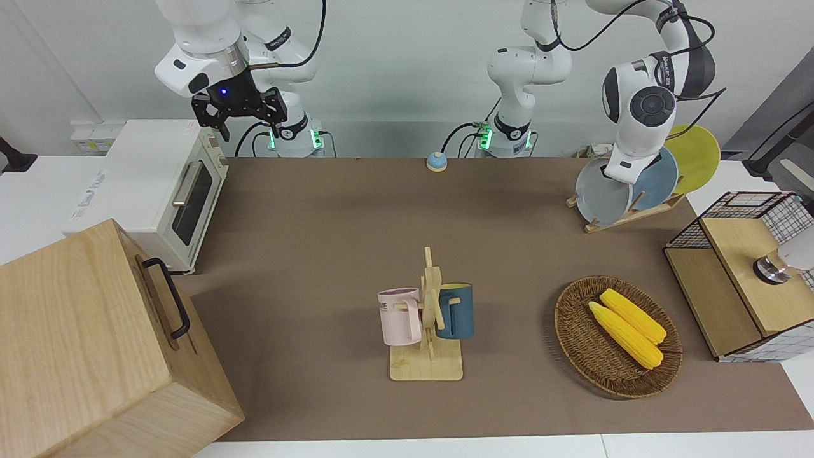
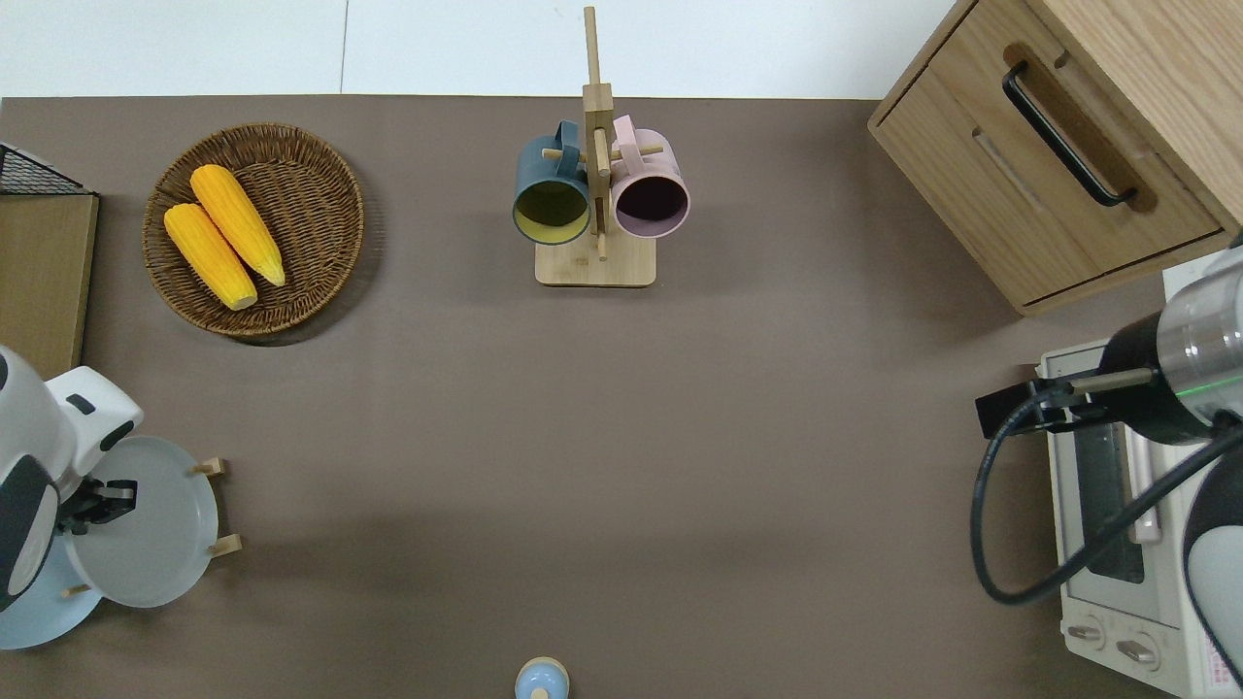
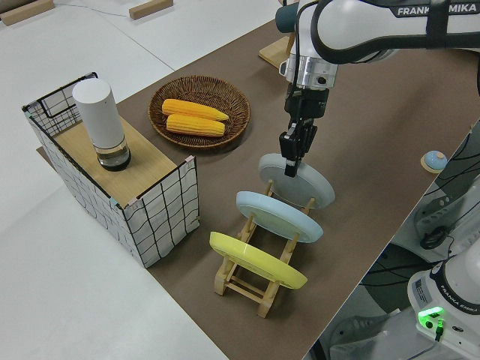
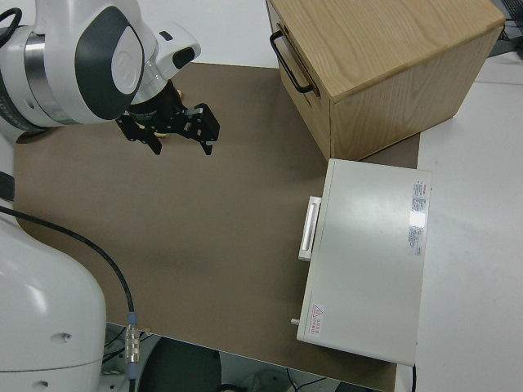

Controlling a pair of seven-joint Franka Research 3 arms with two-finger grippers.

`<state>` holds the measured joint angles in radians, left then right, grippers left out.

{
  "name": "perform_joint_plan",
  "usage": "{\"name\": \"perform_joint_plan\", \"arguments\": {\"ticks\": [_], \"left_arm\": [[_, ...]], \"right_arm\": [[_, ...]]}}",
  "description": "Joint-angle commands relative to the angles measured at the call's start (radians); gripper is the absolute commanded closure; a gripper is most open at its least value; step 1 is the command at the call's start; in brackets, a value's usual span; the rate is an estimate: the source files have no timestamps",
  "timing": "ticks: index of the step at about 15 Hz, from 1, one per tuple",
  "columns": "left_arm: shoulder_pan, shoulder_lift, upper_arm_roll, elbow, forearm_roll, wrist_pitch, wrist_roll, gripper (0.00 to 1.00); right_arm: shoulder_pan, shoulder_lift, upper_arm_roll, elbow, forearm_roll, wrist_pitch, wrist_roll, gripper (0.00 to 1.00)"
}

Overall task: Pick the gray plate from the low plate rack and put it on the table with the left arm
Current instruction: 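Grasp the rim of the front gray plate with the left gripper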

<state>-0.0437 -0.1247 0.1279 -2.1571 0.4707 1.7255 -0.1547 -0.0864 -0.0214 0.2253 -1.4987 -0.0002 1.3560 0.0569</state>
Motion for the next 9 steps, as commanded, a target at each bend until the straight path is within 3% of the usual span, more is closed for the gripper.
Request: {"name": "perform_joint_plan", "arguments": {"ticks": [1,4,6,9], "left_arm": [[-0.008,-0.004,0.013,-0.021,-0.007,0.019,-0.005,1.0],[-0.013,-0.013,0.012,0.008,-0.023,-0.009,-0.003,1.0],[-0.018,-0.013,-0.004,0.075,-0.053,-0.09,-0.003,1.0],[-0.021,-0.015,-0.049,0.161,-0.055,-0.191,-0.003,1.0]], "right_arm": [[-0.013,-0.005,0.006,0.006,0.005,-0.015,-0.003,0.013],[-0.015,-0.005,0.006,0.006,0.005,-0.015,-0.003,0.011],[-0.013,-0.005,0.006,0.006,0.005,-0.015,-0.003,0.011],[-0.015,-0.005,0.006,0.006,0.005,-0.015,-0.003,0.011]]}}
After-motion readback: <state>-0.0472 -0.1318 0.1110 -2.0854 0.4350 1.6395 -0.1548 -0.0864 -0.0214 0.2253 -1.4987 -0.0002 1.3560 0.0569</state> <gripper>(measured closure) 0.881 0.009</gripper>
